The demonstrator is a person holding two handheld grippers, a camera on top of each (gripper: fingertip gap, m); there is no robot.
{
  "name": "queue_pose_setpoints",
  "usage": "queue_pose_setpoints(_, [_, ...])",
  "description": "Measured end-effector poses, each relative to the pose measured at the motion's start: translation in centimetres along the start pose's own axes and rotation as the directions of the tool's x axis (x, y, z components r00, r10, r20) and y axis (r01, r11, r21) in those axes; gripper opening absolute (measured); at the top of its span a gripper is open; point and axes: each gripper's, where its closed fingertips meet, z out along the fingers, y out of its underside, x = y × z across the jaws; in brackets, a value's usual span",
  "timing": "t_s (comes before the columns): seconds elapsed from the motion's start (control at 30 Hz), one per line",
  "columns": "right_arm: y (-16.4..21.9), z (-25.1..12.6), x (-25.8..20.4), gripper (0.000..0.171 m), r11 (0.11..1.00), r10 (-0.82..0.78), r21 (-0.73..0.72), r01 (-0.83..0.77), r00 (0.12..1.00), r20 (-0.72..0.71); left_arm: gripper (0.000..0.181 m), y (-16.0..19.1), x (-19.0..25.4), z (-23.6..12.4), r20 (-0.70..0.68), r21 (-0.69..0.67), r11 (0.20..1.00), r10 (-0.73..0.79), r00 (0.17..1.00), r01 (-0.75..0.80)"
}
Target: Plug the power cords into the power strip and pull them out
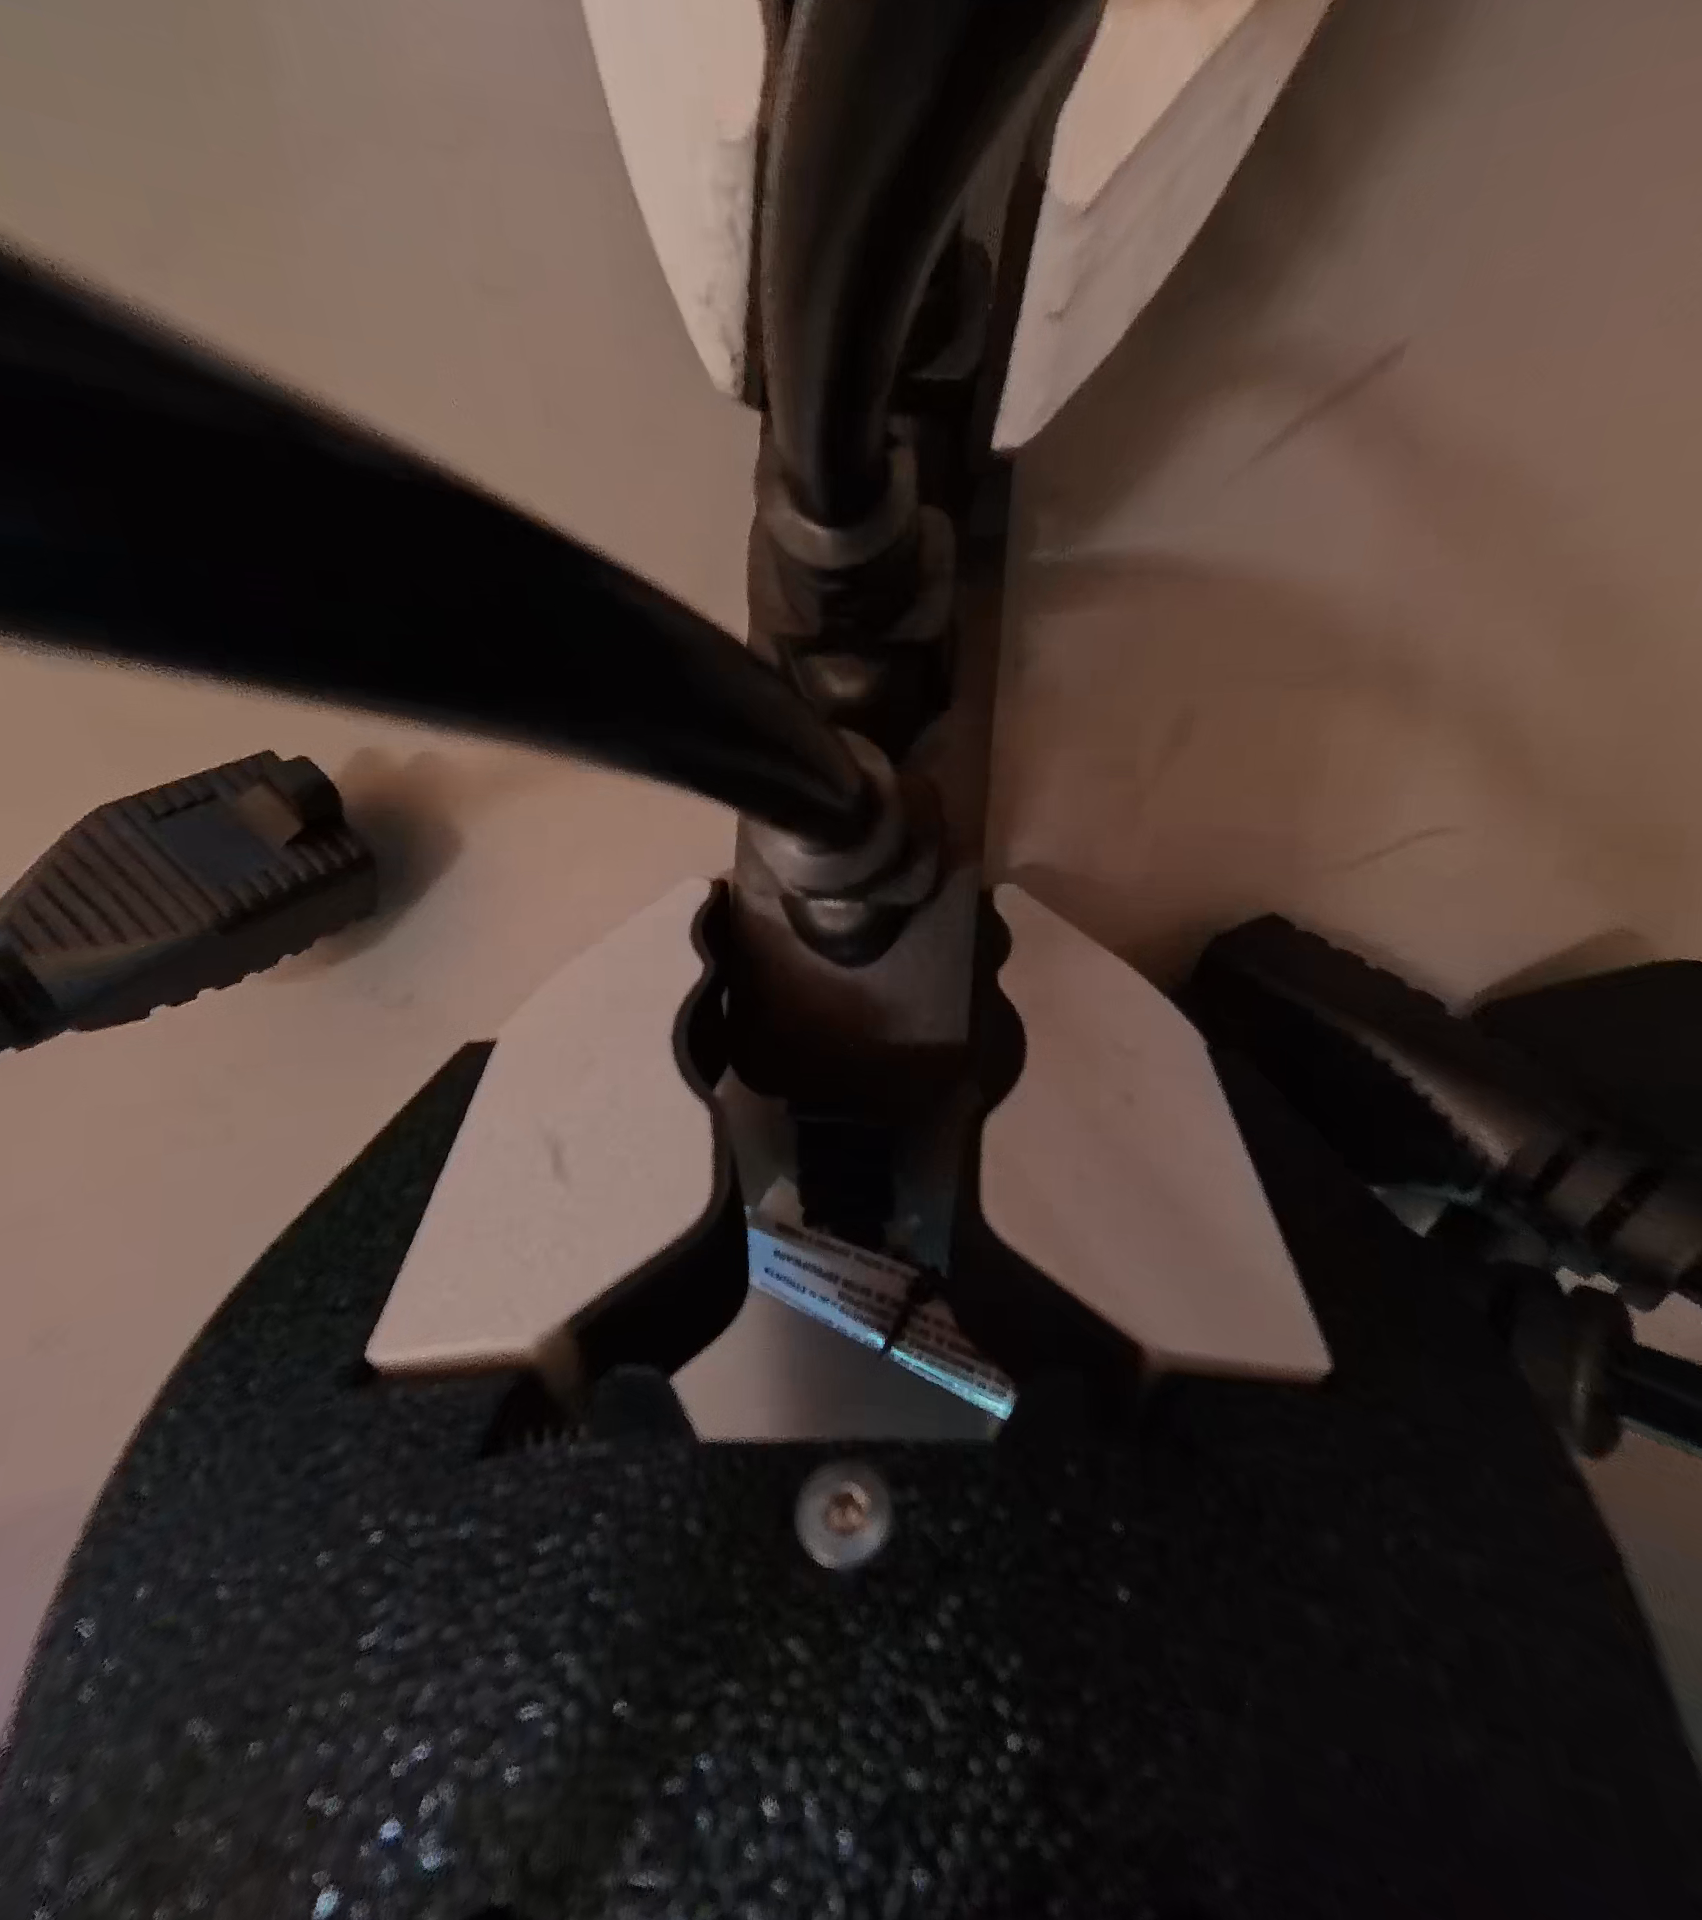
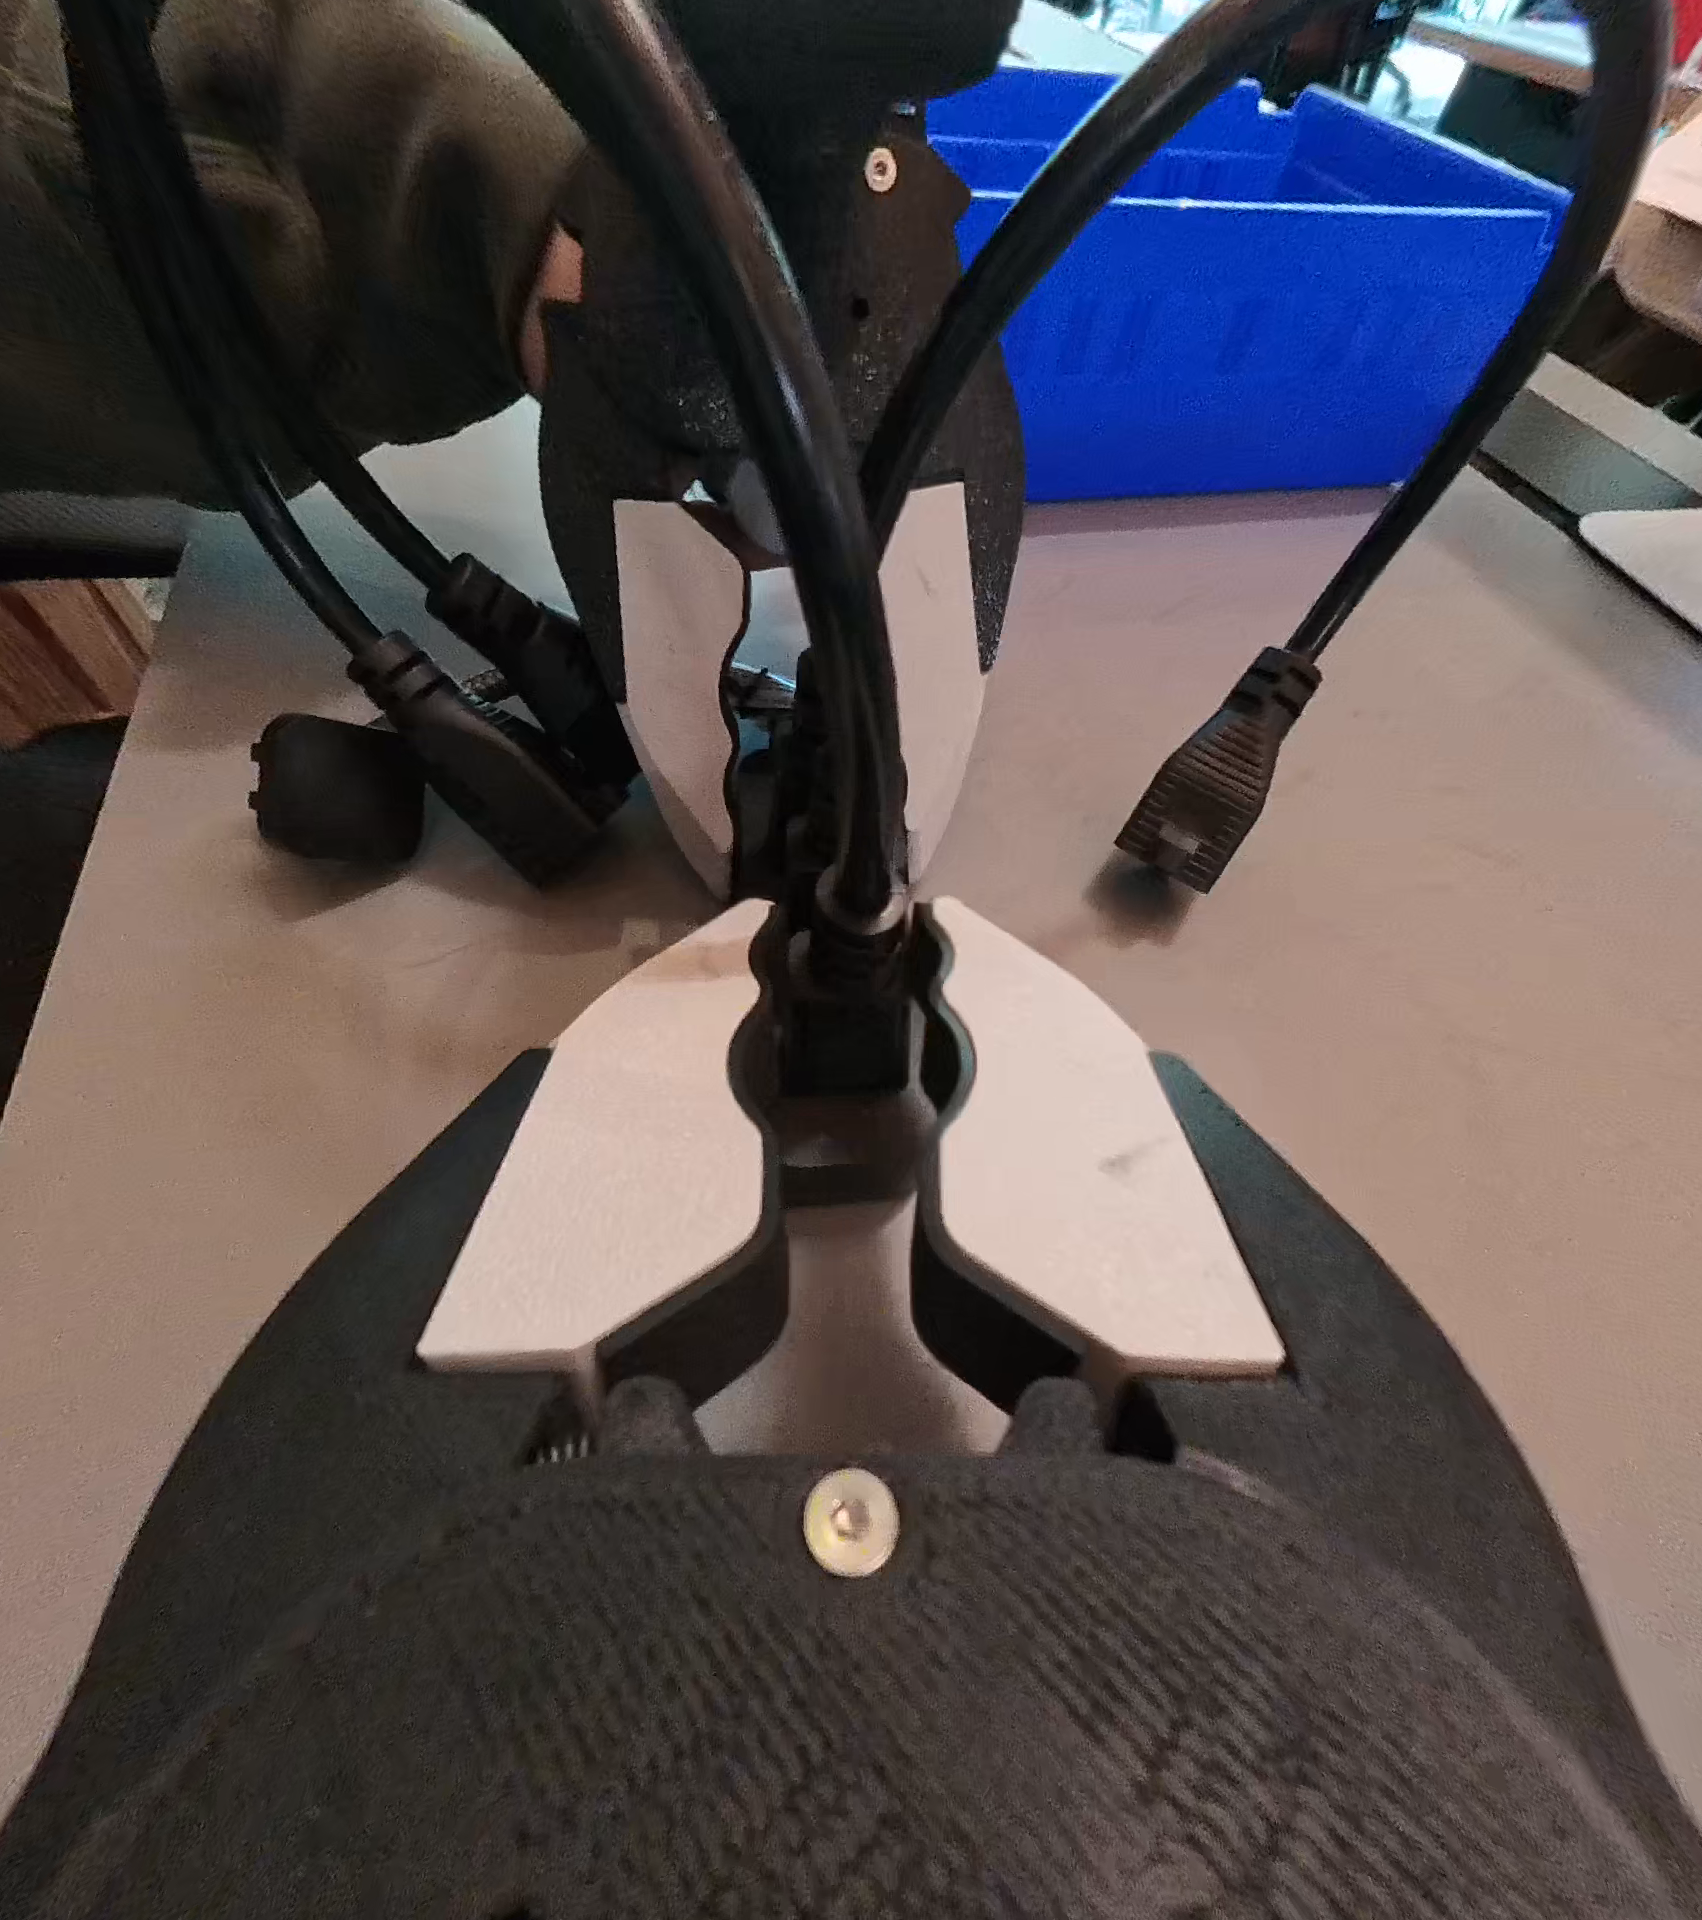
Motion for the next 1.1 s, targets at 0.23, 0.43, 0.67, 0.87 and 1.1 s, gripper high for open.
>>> queue_pose_setpoints(0.23, [0.1,-0.3,0.0,0.022,1.0,0.016,-0.023,-0.015,0.999,0.032,0.044,-0.3,0.0,0.1,0.017,0.004,1.0,0.002,1.0,-0.002])
queue_pose_setpoints(0.43, [0.1,-0.2,0.0,0.022,1.0,0.004,-0.026,-0.003,1.0,0.015,0.031,-3.3,0.3,-1.9,-0.021,0.204,0.978,-0.039,0.999,0.042])
queue_pose_setpoints(0.67, [0.1,-0.2,0.0,0.023,1.0,0.008,-0.02,-0.007,0.999,0.037,0.026,-2.3,0.3,-1.3,-0.036,-0.011,1.0,-0.028,0.999,0.028])
queue_pose_setpoints(0.87, [0.1,-0.2,0.0,0.023,1.0,0.006,-0.012,-0.005,1.0,0.031,0.025,-2.1,0.3,-1.4,-0.051,-0.034,0.999,-0.037,0.998,0.036])
queue_pose_setpoints(1.1, [0.0,-0.1,0.0,0.026,0.999,-0.025,-0.019,0.026,1.0,0.015,0.025,-2.1,0.4,-1.4,-0.003,-0.008,0.999,-0.038,0.999,0.038])
